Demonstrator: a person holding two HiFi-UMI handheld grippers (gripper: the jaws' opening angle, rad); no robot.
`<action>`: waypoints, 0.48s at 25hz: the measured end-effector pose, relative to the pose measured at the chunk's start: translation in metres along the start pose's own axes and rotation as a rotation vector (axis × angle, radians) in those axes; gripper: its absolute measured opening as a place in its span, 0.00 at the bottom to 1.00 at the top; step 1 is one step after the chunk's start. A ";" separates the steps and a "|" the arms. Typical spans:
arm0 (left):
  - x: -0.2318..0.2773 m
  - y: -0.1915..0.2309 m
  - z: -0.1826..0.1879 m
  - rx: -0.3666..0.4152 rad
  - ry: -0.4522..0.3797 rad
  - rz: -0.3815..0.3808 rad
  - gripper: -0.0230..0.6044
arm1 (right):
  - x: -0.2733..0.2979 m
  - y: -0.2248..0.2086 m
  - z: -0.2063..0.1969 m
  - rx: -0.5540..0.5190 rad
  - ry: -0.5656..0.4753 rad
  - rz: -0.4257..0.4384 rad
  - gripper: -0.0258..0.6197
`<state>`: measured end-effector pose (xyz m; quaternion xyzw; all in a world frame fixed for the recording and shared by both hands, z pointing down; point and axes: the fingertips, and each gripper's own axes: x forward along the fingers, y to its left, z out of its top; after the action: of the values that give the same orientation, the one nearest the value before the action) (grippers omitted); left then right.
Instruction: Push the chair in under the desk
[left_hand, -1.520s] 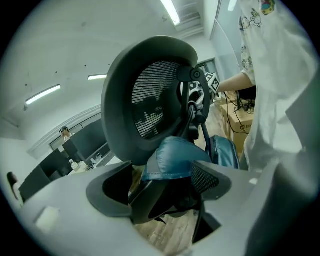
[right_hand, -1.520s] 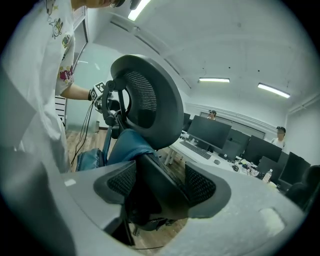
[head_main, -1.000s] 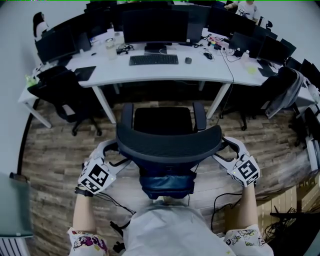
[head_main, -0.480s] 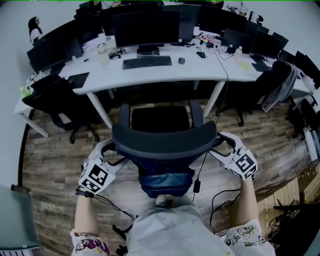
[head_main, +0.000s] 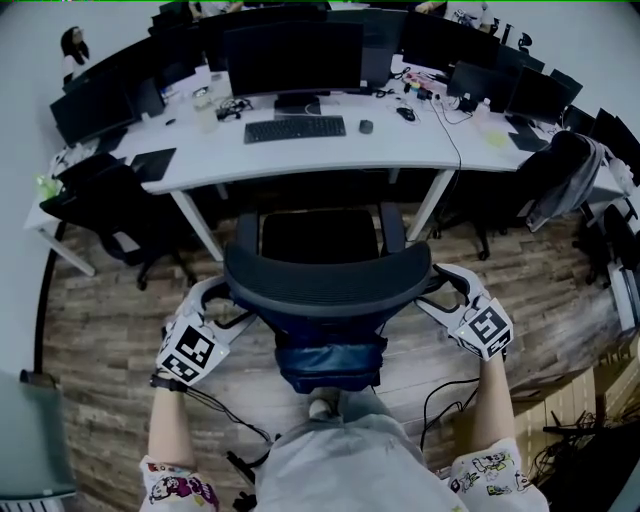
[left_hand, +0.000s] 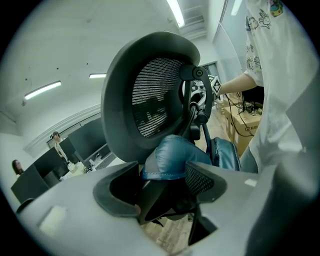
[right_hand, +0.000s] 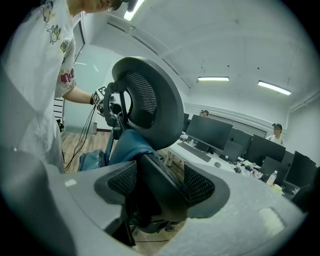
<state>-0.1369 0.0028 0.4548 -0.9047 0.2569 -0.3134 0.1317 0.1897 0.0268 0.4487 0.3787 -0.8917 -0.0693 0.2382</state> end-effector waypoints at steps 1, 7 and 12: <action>0.003 0.002 0.000 -0.002 0.003 0.002 0.52 | 0.002 -0.003 -0.001 0.001 -0.005 0.004 0.50; 0.022 0.024 0.002 -0.010 0.023 0.021 0.52 | 0.020 -0.028 -0.001 -0.005 -0.022 0.023 0.50; 0.042 0.046 0.003 -0.024 0.053 0.047 0.52 | 0.037 -0.052 0.000 -0.018 -0.036 0.040 0.50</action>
<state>-0.1247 -0.0583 0.4547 -0.8913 0.2850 -0.3310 0.1215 0.2012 -0.0366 0.4471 0.3575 -0.9025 -0.0794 0.2265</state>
